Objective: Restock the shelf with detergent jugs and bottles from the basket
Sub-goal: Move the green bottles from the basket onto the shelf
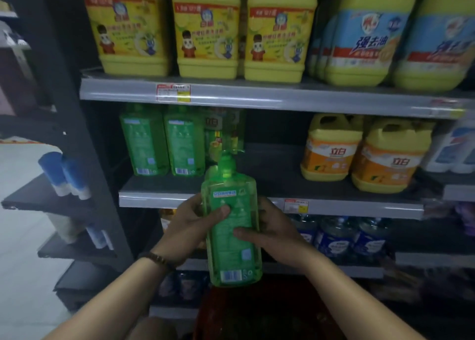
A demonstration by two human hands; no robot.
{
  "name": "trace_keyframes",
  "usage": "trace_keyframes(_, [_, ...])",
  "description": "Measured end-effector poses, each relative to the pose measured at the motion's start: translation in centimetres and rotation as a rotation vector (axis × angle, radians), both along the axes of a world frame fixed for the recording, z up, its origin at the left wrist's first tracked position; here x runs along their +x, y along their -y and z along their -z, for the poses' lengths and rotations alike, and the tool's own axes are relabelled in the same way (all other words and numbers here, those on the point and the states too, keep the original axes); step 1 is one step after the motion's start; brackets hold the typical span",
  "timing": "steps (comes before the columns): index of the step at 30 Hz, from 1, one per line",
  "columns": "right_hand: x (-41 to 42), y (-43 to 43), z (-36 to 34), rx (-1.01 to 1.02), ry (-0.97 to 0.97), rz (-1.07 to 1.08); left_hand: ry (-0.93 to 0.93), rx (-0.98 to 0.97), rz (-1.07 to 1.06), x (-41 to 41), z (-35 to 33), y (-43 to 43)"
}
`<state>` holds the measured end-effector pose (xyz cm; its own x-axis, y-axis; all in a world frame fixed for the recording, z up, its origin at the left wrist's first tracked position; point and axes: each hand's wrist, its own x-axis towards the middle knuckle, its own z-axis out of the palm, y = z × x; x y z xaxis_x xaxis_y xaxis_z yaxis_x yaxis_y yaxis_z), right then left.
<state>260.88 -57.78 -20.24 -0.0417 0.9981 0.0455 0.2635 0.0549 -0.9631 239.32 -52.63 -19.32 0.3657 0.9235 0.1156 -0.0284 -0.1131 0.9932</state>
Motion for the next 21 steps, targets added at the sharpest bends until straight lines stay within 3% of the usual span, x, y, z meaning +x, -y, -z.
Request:
trace_keyframes(7, [-0.4, -5.2, -2.9, 0.040, -0.115, 0.098, -0.008, 0.069, 0.036, 1.0, -3.4, -3.7])
trace_keyframes(15, [-0.5, -11.6, -6.0, -0.047, -0.208, 0.206, -0.236, 0.226, -0.004, 0.2, -3.3, -6.8])
trace_keyframes(21, [-0.2, -15.7, -7.1, 0.023, -0.204, 0.208, -0.313, 0.221, -0.025, 0.3, -4.4, -9.6])
